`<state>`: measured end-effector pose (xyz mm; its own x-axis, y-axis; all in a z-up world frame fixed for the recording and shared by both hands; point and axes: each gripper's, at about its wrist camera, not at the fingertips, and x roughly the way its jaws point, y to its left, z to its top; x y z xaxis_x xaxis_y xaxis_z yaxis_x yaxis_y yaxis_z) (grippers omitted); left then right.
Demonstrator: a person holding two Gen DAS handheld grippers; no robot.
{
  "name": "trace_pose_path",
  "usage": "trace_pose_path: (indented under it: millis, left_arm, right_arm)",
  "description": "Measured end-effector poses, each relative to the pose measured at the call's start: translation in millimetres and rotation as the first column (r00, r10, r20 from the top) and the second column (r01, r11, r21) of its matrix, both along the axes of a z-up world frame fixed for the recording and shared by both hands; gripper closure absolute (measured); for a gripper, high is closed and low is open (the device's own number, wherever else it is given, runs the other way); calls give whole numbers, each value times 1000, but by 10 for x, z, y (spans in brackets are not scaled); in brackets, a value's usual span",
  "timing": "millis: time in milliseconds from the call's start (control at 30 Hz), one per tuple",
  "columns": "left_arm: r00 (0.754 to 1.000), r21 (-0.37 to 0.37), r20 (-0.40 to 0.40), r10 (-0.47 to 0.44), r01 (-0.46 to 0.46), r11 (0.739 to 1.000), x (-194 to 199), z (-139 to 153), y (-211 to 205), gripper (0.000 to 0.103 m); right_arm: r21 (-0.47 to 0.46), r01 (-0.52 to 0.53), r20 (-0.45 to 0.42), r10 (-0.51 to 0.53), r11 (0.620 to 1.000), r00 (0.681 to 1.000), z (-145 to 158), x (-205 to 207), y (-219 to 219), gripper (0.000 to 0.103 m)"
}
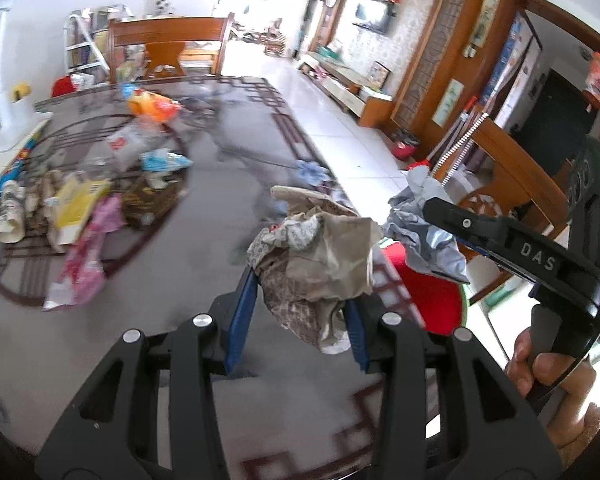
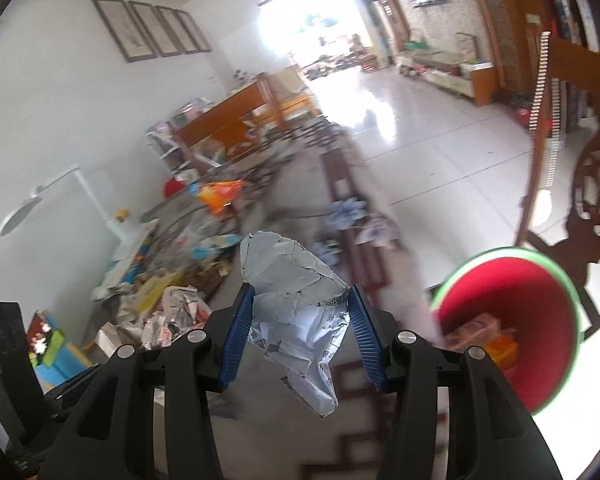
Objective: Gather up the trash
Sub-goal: 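Carry the foil wrapper and crumpled paper toward the red bin, then open the right gripper over the red bin while the left gripper releases the crumpled paper there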
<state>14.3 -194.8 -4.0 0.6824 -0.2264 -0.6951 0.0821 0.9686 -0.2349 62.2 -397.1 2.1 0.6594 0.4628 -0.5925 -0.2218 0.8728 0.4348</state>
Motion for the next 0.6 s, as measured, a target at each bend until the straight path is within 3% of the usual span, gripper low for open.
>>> trace_pose_path:
  millis: [100,300,467,600]
  left_arm:
    - [999,-24,-14,-30,30,999,78,-38,-155,63]
    - [991,-54,-54,-122,119,991,269,-159,-577,63]
    - [977,-116,-91,-195,184,976,462,-235,-926,63]
    - [964,-124,-105,-244,230,965,530,-305,-1155,63]
  right_arm:
    - [-30,73,-8,-73,997,997,-33,11,-276,56]
    - [34,247,-116,-242,968,963,-273,55,-989,55]
    - [53,331,-153,-320,942,935,-353,47,-1258,55]
    - [63,378,-154,-365,924,918,-365,18,-1370,55]
